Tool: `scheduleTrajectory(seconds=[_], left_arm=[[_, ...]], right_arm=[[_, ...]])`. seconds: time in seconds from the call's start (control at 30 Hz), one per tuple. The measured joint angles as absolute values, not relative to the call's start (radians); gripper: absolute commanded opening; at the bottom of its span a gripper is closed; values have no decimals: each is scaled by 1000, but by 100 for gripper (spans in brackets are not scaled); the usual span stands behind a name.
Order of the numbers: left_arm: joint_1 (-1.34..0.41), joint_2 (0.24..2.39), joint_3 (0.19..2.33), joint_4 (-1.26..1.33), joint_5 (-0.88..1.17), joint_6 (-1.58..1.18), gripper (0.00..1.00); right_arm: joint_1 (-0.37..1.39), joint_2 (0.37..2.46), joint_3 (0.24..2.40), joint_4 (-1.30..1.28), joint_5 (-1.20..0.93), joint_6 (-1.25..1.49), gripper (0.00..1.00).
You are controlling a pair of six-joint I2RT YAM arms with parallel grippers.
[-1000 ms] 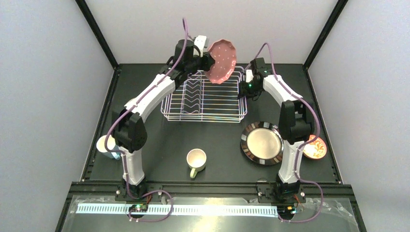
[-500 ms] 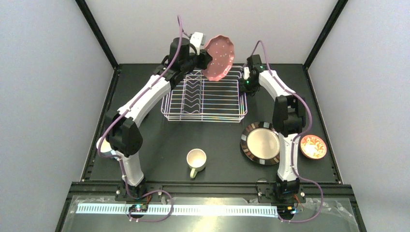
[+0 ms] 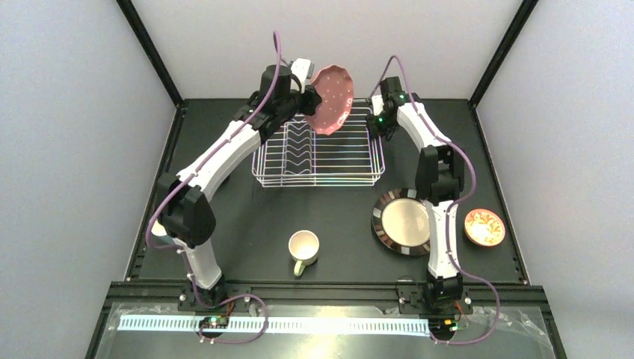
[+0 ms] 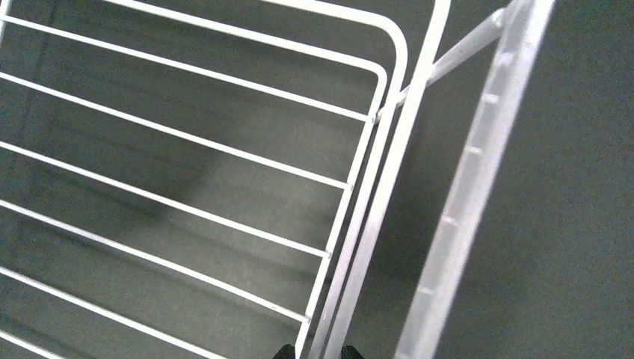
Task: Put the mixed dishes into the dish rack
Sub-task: Adjust the dish rack at the center of the board.
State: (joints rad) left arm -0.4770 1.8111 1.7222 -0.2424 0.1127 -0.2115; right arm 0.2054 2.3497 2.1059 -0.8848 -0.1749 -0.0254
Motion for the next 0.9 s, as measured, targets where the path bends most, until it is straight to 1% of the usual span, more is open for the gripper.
scheduleTrajectory(seconds=[0.07, 0.17, 0.33, 0.9], left_arm=[[-477, 1806, 1716, -247, 107, -212, 1], [-477, 1796, 1710, -254, 97, -211, 1], [-475, 1775, 1696, -254, 88, -210, 1], [-469, 1748, 1620, -257, 78, -183, 1]], right_arm=[[202, 2366, 2133, -889, -180, -32, 28], [196, 2388, 2176, -900, -187, -52, 20], [190, 2397, 2189, -899, -210, -81, 11], [190, 2412, 2209, -898, -337, -216, 8]])
